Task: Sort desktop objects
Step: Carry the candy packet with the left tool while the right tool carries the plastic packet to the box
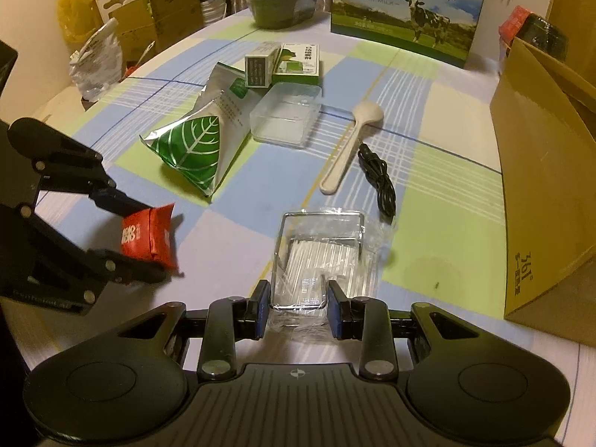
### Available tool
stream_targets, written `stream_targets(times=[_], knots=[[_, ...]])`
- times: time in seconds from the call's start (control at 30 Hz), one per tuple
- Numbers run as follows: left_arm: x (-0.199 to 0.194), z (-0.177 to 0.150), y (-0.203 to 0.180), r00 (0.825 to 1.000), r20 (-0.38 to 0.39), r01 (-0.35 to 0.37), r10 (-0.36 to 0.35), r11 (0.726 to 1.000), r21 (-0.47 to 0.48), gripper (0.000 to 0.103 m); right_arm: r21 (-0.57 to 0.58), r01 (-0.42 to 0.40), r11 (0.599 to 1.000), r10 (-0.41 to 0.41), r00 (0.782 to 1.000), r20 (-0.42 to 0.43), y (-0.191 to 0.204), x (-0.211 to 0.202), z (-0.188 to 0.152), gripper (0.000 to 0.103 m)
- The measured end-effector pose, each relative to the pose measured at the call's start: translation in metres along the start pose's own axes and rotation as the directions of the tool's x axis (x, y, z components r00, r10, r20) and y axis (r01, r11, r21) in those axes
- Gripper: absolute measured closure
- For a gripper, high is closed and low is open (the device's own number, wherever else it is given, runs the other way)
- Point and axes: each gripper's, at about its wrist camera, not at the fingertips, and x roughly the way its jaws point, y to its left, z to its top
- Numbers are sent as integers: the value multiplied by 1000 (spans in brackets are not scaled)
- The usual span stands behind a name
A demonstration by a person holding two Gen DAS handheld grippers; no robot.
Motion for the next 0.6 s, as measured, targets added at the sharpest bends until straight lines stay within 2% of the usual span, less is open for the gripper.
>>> stream_targets(times=[0.2,0.6], knots=[[-5,0,-9,1000,3,-15,15,1000,-15,62,29,2,1000,-2,1000,15,-1,-5,-2,74],[-24,5,-23,997,25,-67,71,990,-121,62,95,39,995,-46,996,75,-5,-29,-12,75]])
